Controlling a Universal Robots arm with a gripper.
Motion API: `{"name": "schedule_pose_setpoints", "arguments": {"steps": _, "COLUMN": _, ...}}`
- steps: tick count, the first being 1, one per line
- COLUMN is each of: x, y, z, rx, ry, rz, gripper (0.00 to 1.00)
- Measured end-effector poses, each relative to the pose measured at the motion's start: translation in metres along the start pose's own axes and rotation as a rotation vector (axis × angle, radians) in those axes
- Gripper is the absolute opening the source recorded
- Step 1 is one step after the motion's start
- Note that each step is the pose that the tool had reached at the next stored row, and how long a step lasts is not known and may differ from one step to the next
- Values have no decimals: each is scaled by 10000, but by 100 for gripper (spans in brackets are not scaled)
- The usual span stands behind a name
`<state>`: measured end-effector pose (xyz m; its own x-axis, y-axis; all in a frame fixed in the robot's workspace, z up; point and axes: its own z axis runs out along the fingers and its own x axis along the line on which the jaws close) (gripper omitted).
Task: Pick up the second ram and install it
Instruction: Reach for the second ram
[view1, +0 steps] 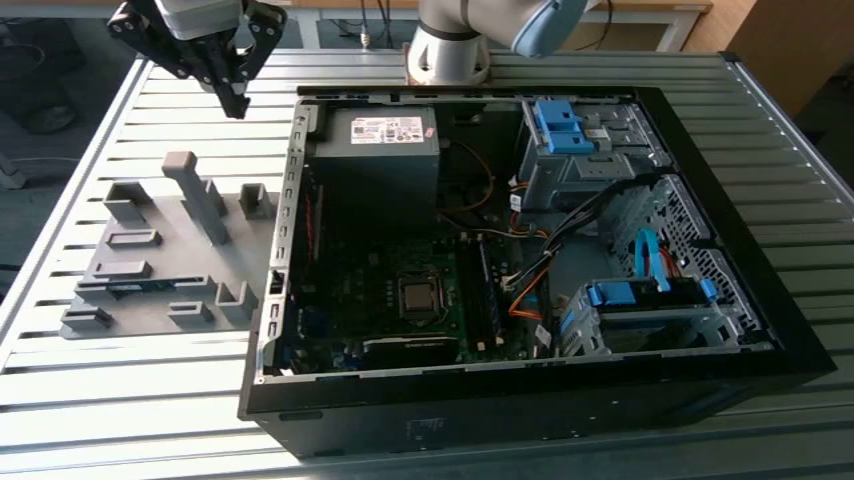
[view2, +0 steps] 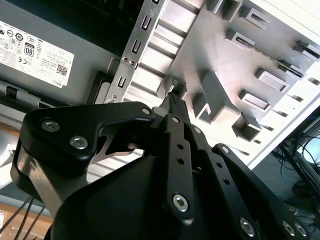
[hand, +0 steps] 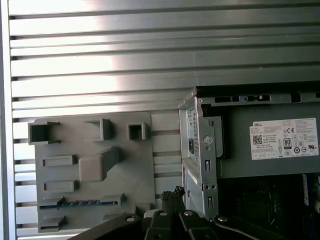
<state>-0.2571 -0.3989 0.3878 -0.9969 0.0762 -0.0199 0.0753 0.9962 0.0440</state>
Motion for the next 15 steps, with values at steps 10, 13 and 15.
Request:
{"name": "schedule_pose_setpoints", "arguments": {"steps": 10, "x": 76, "y": -6, "z": 0, "rx": 1, "ry": 1, "rz": 1, "gripper": 11}}
{"name": "schedule_pose_setpoints", "arguments": {"steps": 13, "x": 98, "y": -8, "z": 1, "rx": 0, "ry": 0, "rz": 0, "gripper": 11}}
{"name": "schedule_pose_setpoints", "arguments": {"steps": 15, "x": 114, "y": -9, "z": 0, "rx": 0, "ry": 1, "rz": 1, "gripper": 11}}
